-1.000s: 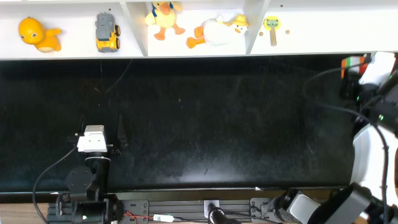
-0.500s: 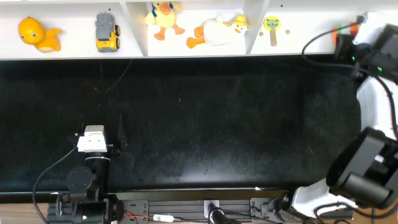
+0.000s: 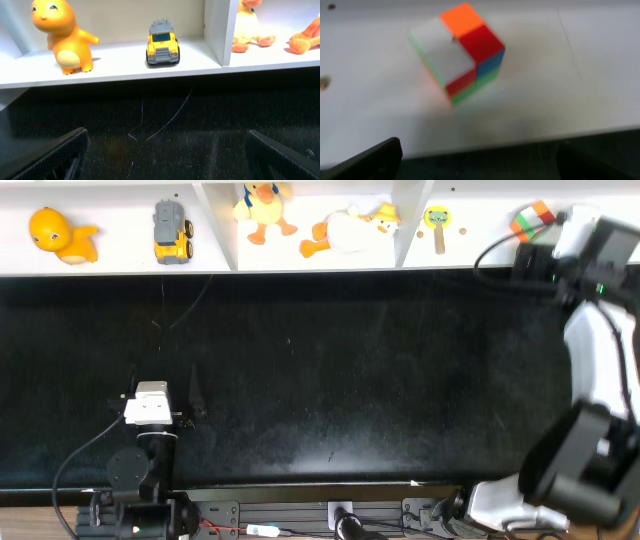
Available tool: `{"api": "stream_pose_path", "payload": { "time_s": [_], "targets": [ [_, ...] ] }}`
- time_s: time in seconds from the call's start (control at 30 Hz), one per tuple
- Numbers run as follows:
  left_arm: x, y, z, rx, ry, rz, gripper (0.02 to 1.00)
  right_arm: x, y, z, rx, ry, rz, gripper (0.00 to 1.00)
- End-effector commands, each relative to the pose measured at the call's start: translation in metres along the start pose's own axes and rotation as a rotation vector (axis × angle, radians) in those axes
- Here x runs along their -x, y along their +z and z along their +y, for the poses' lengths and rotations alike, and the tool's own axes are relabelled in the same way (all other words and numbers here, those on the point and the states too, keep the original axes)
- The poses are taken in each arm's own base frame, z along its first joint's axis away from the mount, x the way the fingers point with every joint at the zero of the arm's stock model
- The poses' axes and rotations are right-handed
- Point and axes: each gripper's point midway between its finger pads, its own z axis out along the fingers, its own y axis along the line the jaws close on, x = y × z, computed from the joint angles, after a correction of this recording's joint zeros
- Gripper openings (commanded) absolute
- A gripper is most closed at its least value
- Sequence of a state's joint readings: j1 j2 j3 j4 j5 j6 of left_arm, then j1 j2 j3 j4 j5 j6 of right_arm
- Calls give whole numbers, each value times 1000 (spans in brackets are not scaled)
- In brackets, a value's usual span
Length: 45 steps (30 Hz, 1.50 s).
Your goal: Store Toys
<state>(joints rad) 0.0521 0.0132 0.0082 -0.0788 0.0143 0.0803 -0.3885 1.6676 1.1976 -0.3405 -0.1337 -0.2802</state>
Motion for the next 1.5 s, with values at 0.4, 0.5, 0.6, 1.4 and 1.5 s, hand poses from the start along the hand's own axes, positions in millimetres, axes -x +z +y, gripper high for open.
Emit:
{"api": "stream_pose_path", "payload": {
  "time_s": [0.4, 0.5, 0.6, 1.4, 1.5],
  "targets": [
    [2, -1, -3, -13, -10, -8, 998, -97, -101, 141, 88, -218, -281, 993],
    [2, -1, -3, -13, -10, -8, 998, -111, -116, 137, 86, -140, -331, 993],
    [2, -1, -3, -13, -10, -8, 998, -117, -131, 126, 61, -110, -406, 996],
    [2, -1, -3, -13, -10, -8, 998, -125, -178, 118, 55, -67, -740, 996],
    [2, -1, -3, -13, -10, -8, 998, -125, -178, 117, 54, -67, -739, 996]
  ]
}}
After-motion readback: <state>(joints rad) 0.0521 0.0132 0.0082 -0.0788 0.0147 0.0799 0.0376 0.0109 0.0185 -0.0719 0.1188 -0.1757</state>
